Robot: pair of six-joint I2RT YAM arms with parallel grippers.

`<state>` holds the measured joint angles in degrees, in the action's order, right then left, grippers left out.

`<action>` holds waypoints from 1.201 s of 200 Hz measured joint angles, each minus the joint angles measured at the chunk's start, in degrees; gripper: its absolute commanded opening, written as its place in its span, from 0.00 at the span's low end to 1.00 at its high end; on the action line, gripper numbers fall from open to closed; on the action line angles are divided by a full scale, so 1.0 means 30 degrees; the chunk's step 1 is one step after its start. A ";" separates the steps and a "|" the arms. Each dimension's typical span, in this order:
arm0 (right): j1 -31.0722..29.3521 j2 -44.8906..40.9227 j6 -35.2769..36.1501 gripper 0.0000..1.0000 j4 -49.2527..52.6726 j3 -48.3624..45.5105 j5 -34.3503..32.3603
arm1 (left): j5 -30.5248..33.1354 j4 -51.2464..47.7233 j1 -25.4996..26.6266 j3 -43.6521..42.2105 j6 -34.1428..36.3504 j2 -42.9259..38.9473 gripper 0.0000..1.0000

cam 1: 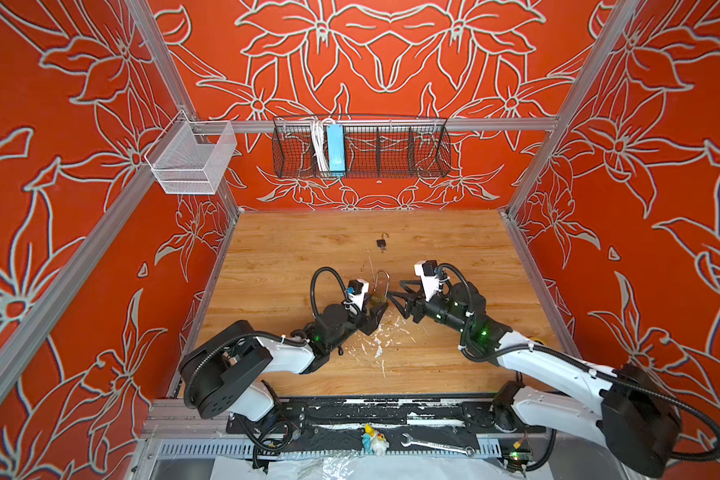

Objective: Unlock with the key

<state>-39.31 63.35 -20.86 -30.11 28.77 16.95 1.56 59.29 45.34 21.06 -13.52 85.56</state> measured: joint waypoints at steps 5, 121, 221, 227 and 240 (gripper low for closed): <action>0.0000 0.0036 0.0000 0.57 0.0095 0.0022 -0.0029 | 0.0000 0.0073 0.0153 0.0000 0.0117 0.0117 0.00; 0.0000 0.1668 -0.0918 0.01 0.0845 0.0503 -0.0780 | 0.0685 0.0780 0.1217 0.0000 0.0750 0.0219 0.00; 0.0000 0.0342 -0.0685 0.00 0.1428 0.0576 -0.0423 | -0.0109 -0.1596 0.1202 0.0423 0.2149 -0.2178 0.97; 0.0029 0.0044 -0.0495 0.00 0.1566 0.0510 -0.0517 | -0.0925 -0.2098 0.1056 0.0525 0.2499 -0.2863 0.97; 0.0131 -0.0539 -0.0044 0.00 0.1887 0.0401 -0.0678 | -0.2565 -0.2863 0.0852 0.0590 0.3461 -0.4284 0.97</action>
<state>-38.92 61.73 -20.99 -24.45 29.98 14.92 -6.13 50.70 47.90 22.83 -3.14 72.71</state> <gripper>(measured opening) 0.084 0.967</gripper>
